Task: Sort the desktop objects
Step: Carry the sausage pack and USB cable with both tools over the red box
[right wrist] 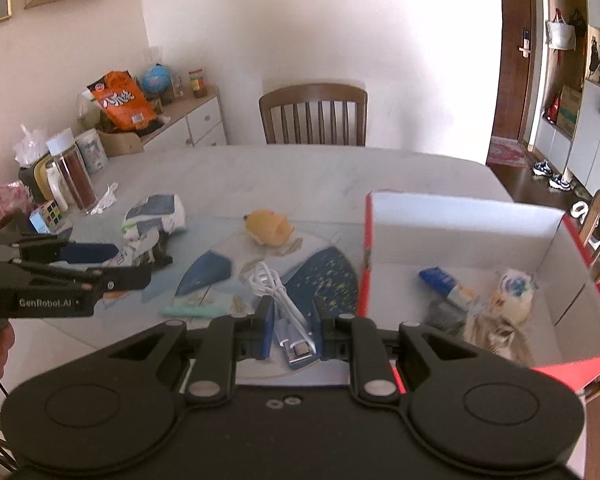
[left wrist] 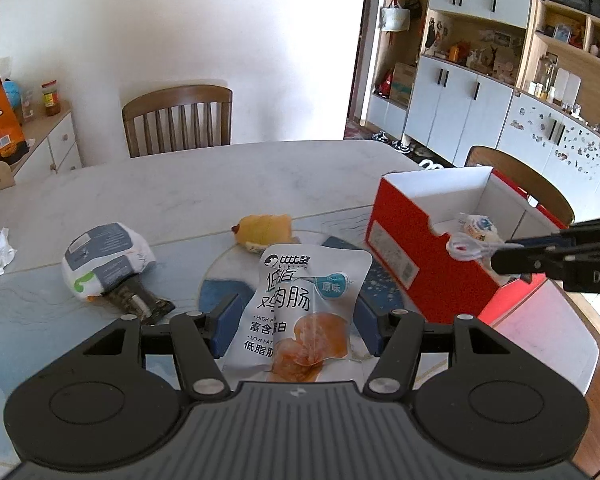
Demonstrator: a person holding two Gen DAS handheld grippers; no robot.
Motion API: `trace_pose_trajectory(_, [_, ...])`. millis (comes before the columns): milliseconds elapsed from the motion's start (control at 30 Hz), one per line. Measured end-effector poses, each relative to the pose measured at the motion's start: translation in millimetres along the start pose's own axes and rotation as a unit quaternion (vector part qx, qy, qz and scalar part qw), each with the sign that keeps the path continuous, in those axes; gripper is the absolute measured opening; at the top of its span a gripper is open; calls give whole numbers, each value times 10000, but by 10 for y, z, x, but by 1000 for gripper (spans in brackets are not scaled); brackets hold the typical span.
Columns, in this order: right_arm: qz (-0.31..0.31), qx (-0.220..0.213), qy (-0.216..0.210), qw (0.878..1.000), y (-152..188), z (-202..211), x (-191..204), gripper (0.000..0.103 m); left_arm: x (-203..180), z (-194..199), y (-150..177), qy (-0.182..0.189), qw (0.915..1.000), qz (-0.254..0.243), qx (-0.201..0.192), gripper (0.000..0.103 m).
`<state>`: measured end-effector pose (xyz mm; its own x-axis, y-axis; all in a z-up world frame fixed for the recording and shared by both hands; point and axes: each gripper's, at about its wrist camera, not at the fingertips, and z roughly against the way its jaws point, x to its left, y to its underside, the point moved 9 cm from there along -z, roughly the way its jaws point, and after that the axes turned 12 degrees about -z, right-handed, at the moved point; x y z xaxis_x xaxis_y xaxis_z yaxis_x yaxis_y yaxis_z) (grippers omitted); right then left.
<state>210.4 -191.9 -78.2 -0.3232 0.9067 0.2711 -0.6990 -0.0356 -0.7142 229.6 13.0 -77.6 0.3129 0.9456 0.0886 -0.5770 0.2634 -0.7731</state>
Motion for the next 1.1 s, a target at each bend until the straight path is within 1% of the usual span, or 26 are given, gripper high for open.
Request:
trace_pose_trajectory(200, [31,-92,24,10000,-113,81,-215,18,-178,-41,-116,-7,10000,-30,-21,59])
trace_pose_trajectory(533, [-47,-197,186,9996,-265,207,-762,18,-579,-193,-379,46,9999,-124,-101,60])
trace_pose_trajectory(1100, [-220,-191,568,9980,-310,293,-1628,18,-1419,-593,-864,457,9972,-594,-47,60])
